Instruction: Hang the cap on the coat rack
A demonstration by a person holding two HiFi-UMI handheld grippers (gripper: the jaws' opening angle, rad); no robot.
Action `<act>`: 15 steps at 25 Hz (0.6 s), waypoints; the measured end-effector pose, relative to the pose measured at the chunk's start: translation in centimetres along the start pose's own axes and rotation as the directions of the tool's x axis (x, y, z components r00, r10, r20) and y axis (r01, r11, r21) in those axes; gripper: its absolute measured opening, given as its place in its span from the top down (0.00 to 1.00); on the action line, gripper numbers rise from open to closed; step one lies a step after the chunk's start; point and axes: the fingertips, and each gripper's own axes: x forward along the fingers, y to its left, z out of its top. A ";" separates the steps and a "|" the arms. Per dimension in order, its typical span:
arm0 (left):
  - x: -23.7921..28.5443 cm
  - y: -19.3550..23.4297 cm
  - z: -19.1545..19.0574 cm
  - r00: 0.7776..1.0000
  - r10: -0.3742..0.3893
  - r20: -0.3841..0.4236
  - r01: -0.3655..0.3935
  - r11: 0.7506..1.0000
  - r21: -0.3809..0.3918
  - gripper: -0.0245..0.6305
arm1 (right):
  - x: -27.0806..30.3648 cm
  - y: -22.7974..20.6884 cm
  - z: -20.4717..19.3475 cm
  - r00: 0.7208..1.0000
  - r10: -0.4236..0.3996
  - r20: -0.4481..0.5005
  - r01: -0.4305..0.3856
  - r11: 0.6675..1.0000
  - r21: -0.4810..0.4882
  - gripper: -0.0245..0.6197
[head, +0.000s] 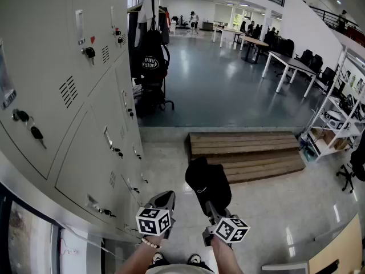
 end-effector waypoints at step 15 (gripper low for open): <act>0.6 -0.7 0.5 1.000 -0.012 0.009 0.011 1.000 0.015 0.96 | 0.1 -0.4 0.5 1.000 0.003 0.005 -0.003 1.000 -0.006 0.93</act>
